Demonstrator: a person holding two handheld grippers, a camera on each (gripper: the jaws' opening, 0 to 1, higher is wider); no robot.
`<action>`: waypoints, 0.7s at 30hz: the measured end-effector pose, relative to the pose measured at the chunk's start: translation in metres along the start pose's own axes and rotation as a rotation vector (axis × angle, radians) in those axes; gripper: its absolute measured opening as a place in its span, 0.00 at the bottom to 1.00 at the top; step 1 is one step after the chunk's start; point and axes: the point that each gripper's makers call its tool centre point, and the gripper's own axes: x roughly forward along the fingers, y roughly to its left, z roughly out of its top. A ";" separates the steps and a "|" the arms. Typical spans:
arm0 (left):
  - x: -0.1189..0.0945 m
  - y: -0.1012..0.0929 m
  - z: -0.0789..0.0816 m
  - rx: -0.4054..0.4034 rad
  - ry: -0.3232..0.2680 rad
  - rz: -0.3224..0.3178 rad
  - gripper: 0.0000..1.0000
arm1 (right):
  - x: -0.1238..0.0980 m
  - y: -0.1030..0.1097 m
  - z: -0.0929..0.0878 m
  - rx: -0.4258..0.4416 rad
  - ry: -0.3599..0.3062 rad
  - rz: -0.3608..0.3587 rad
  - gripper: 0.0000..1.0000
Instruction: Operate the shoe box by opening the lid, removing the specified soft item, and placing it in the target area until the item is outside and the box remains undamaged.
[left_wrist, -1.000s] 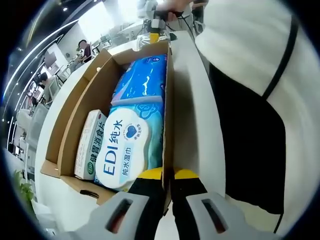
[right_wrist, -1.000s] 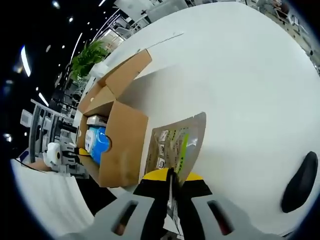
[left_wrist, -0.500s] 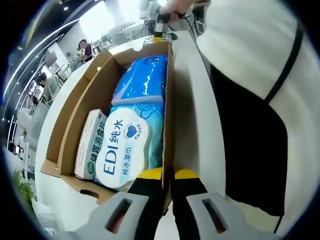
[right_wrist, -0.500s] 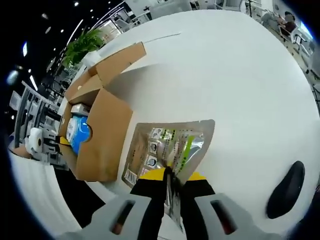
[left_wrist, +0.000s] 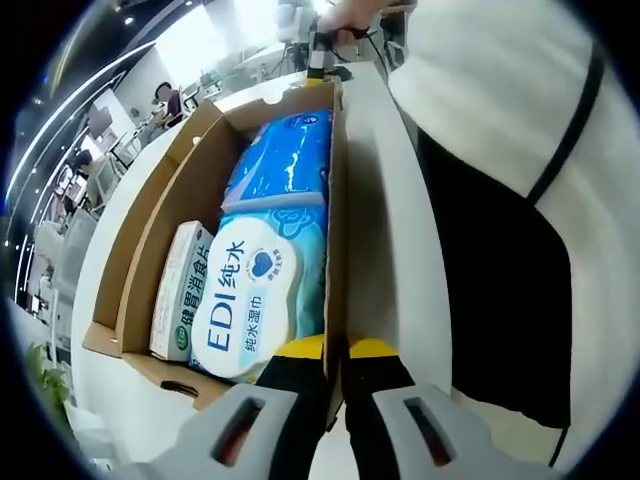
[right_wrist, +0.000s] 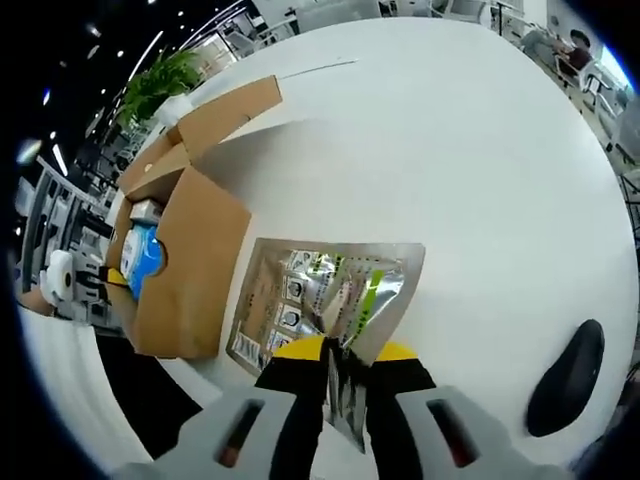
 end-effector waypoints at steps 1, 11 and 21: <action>0.000 0.000 0.000 -0.001 0.000 0.000 0.04 | 0.001 -0.001 0.000 0.000 0.001 -0.005 0.12; 0.001 0.000 -0.001 -0.002 -0.001 -0.002 0.04 | 0.012 -0.012 0.003 -0.058 0.005 -0.053 0.18; 0.001 0.000 -0.002 -0.007 0.001 0.004 0.04 | 0.004 -0.017 -0.001 -0.079 -0.001 -0.092 0.26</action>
